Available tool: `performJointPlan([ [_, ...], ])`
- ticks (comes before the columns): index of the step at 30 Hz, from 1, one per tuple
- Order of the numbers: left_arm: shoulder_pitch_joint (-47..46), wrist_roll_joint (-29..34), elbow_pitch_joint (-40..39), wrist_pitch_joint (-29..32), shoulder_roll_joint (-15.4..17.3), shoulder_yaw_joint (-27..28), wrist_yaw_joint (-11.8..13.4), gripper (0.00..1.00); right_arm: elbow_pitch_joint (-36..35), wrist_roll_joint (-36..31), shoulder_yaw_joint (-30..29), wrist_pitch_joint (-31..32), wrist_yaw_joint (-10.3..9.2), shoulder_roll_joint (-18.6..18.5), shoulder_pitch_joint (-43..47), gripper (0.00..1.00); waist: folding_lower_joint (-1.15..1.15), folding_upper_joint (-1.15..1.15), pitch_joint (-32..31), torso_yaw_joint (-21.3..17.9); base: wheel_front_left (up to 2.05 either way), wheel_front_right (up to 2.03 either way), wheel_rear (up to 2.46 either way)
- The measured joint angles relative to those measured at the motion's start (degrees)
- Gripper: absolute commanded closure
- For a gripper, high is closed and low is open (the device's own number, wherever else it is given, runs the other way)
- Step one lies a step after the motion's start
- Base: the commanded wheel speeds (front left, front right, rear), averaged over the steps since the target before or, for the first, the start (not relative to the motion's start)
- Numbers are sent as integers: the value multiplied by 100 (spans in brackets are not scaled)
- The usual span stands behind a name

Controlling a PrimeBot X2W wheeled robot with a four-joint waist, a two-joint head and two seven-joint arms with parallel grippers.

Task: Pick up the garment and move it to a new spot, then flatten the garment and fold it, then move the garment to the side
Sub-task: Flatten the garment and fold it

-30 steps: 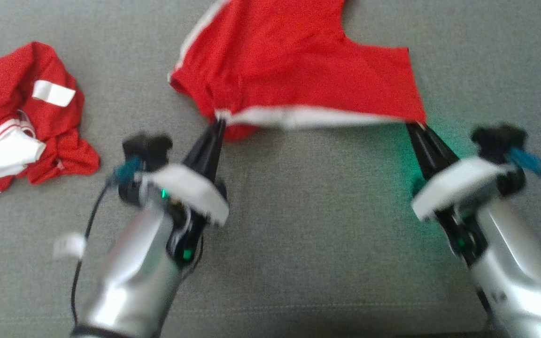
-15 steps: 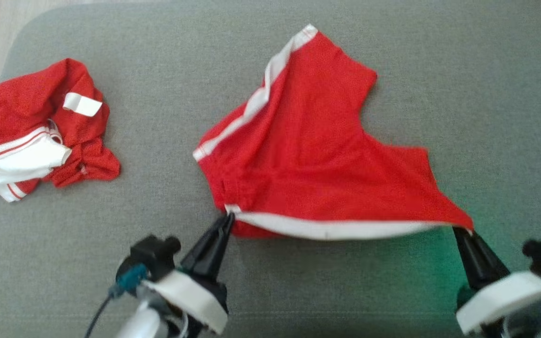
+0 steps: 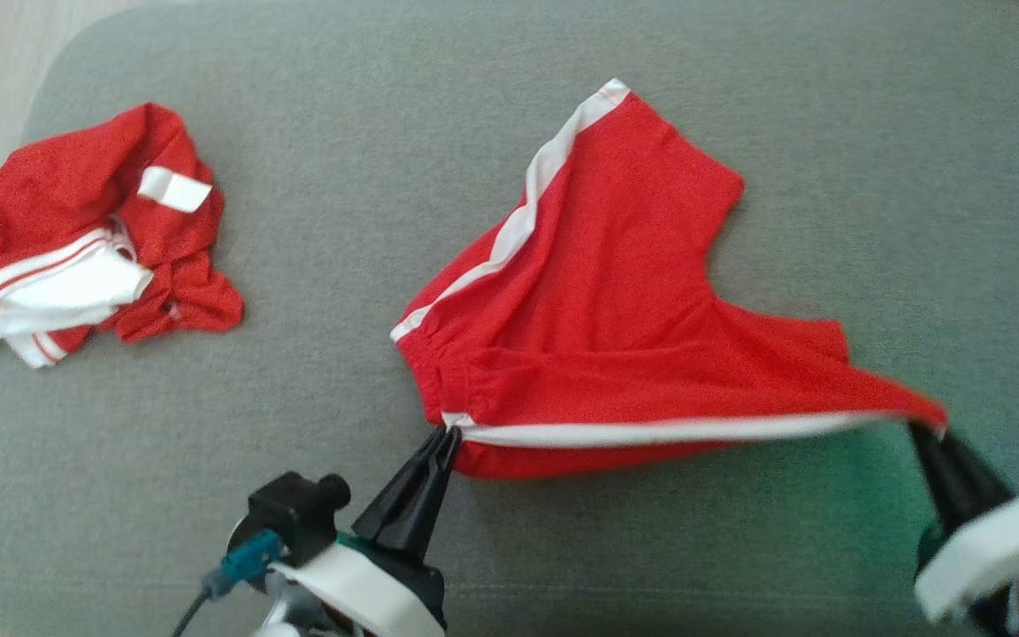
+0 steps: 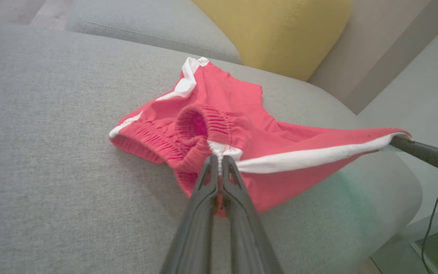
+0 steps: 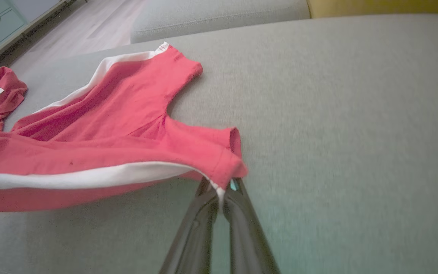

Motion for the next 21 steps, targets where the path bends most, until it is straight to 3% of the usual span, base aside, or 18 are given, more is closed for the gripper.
performJointPlan([
  [10, -793, -423, 98, -103, -356, 196, -167, 100, 1098, 279, 595, 761, 0, -1117, -2722, 100, 1, 0, 414, 592, 0, 0, 0],
  [21, -1899, -1063, 1069, -189, -831, 225, -360, 100, 3257, 616, 1886, 631, 1, -1670, -5298, 100, 2, 0, 985, 1358, 0, 0, 0],
])
